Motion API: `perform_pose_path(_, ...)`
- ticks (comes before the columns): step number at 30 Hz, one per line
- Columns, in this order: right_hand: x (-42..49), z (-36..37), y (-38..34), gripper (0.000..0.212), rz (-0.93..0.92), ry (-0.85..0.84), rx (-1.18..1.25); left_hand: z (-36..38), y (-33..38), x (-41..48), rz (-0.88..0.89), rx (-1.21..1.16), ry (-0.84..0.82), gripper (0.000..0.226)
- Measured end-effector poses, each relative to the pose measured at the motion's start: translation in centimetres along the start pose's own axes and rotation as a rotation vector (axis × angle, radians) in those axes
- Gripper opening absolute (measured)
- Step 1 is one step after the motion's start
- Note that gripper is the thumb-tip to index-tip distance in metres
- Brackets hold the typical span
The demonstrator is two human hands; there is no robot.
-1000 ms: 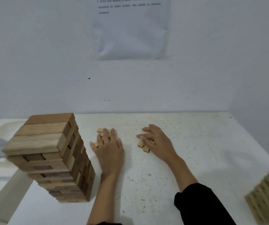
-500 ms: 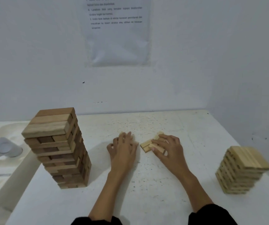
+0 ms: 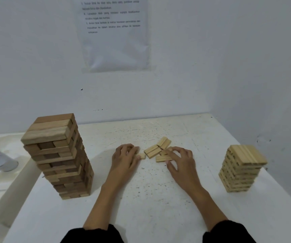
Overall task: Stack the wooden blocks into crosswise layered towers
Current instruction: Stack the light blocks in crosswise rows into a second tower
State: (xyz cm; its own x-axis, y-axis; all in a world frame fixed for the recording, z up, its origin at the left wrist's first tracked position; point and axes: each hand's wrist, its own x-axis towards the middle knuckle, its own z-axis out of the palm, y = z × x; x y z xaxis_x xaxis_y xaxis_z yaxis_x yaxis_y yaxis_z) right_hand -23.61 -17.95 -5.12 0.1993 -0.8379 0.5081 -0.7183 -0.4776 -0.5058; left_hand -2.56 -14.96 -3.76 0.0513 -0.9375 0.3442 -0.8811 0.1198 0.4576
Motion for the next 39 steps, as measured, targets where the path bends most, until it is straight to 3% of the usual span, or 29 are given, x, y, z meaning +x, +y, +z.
perform_pose_path(10,-1.1,-0.9,-0.9,0.033,-0.06,0.023,0.046,-0.2,3.6,-5.6,0.021,0.09,0.033,0.061)
perform_pose_path(15,-2.9,-1.8,-1.8,0.027,-0.06,0.032,0.131,-0.2,6.4,-8.2,0.021,0.026,-0.021,0.059)
perform_pose_path(20,-4.4,-3.5,-1.9,0.018,-0.038,-0.172,0.24,-2.3,6.1,-8.6,-0.108,-0.314,-0.204,0.061)
perform_pose_path(25,-5.2,-4.4,-2.2,0.023,-0.042,-0.316,0.226,-5.4,2.3,-8.2,-0.066,-0.286,-0.479,0.092)
perform_pose_path(32,-4.1,-3.5,-3.6,0.021,-0.022,-0.331,0.296,-4.9,1.1,-6.5,-0.024,-0.375,-0.363,0.076)
perform_pose_path(35,-4.0,-3.6,-3.5,0.031,0.001,-0.318,0.324,-4.6,0.9,-6.4,-0.037,-0.391,-0.317,0.07)
perform_pose_path(39,-3.8,-4.0,-3.4,0.076,-0.008,-0.486,0.195,-4.1,0.9,-6.6,0.007,-0.341,-0.298,0.063)
